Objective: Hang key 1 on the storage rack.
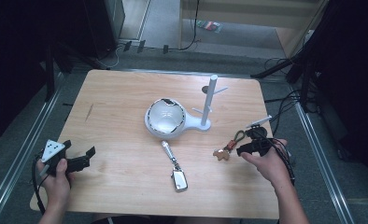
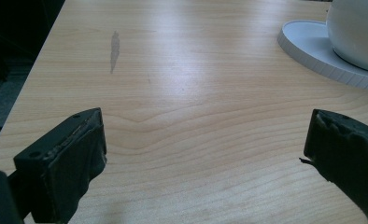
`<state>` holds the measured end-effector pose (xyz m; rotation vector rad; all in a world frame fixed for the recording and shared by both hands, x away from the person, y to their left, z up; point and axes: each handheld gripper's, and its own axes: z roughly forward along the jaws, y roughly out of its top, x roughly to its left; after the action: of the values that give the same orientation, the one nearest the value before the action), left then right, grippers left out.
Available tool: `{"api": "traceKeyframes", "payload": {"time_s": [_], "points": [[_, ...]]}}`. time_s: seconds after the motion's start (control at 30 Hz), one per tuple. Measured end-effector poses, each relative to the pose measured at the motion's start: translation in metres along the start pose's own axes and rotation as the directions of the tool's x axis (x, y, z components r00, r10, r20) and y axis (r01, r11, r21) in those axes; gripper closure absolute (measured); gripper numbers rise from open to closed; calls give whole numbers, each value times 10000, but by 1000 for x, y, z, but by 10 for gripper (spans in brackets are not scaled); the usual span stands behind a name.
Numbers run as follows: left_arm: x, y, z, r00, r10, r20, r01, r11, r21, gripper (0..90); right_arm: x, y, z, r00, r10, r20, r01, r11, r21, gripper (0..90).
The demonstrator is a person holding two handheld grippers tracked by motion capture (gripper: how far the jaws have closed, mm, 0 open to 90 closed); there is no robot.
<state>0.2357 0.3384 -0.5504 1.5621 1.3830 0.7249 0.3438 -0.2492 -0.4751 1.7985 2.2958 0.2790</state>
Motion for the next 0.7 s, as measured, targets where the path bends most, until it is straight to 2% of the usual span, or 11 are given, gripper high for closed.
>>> {"api": "traceKeyframes", "payload": {"time_s": [0.17,0.27,0.5,0.7], "points": [[0,0,0,10000,-7,3,7,10000,-3,0,2,6,2,9999,154,-18,-154,9998,80,232],[0,0,0,10000,38,55,-38,10000,-3,0,5,9,3,9998,181,124,-183,9998,126,281],[-1,0,1,9999,100,18,-100,9999,3,0,9,15,6,9992,398,24,-398,9991,144,283],[-1,0,0,10000,79,2,-79,10000,35,0,12,20,9,9988,462,154,-466,9987,222,274]]}}
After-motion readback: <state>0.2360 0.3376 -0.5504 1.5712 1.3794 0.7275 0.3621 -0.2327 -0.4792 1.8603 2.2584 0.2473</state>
